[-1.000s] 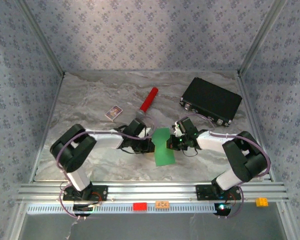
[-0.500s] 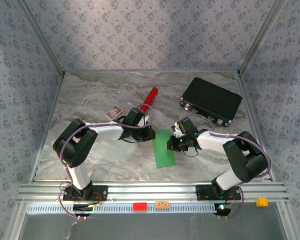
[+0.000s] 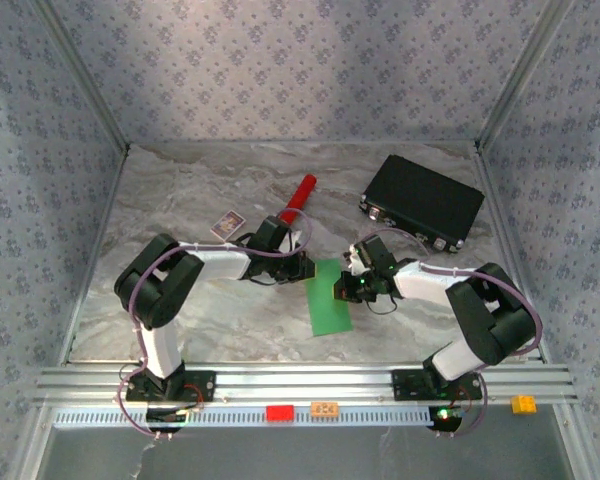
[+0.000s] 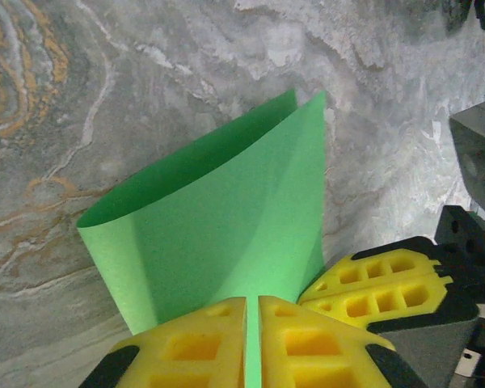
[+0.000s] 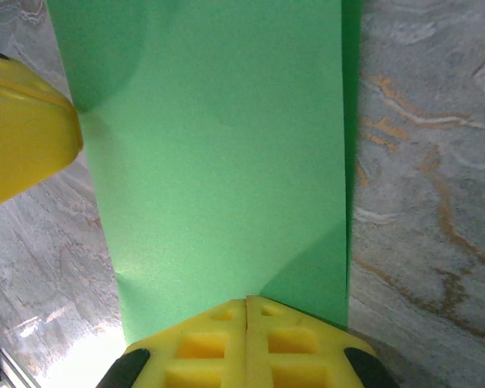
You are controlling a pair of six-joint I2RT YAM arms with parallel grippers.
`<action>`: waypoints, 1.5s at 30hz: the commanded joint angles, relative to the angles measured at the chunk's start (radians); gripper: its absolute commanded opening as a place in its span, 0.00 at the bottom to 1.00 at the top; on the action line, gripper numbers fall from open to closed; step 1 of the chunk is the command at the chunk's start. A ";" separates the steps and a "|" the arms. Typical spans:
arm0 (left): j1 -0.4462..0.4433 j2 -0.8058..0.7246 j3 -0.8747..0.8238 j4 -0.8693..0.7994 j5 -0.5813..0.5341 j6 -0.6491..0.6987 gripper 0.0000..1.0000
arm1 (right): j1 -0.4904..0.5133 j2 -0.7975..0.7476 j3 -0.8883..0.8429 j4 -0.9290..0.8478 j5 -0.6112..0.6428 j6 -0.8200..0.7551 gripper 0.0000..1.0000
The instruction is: Fold a paper plane with a square sheet of paper (pick it up from the middle)
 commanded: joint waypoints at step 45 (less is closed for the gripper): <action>0.097 0.136 0.193 -0.168 -0.143 0.043 0.09 | -0.004 0.030 -0.036 -0.090 0.060 0.011 0.00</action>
